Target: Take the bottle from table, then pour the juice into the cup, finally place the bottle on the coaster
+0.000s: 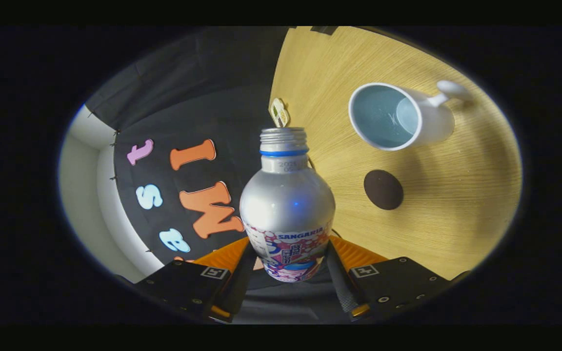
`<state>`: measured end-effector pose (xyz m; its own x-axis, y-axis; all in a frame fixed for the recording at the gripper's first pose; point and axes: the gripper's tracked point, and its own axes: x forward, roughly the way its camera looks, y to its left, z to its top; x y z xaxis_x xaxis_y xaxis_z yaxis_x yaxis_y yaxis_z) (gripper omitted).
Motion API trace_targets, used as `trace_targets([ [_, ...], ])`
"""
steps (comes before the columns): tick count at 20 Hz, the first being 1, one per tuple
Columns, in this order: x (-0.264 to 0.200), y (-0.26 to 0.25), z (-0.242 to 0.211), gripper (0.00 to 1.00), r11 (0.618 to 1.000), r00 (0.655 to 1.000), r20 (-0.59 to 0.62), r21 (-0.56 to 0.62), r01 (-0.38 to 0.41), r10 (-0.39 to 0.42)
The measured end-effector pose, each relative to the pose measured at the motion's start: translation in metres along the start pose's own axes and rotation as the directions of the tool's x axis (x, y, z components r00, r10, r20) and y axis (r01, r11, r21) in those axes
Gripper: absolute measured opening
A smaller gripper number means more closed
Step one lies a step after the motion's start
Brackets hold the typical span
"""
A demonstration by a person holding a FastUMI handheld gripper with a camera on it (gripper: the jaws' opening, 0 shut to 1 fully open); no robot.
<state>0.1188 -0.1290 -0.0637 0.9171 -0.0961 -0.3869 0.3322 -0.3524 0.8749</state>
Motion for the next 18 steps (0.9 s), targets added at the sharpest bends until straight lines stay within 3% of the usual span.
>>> trace_targets([
  [18,-0.012,0.018,0.015,0.76,0.974,0.999,0.029,0.225,-0.036,0.031],
])
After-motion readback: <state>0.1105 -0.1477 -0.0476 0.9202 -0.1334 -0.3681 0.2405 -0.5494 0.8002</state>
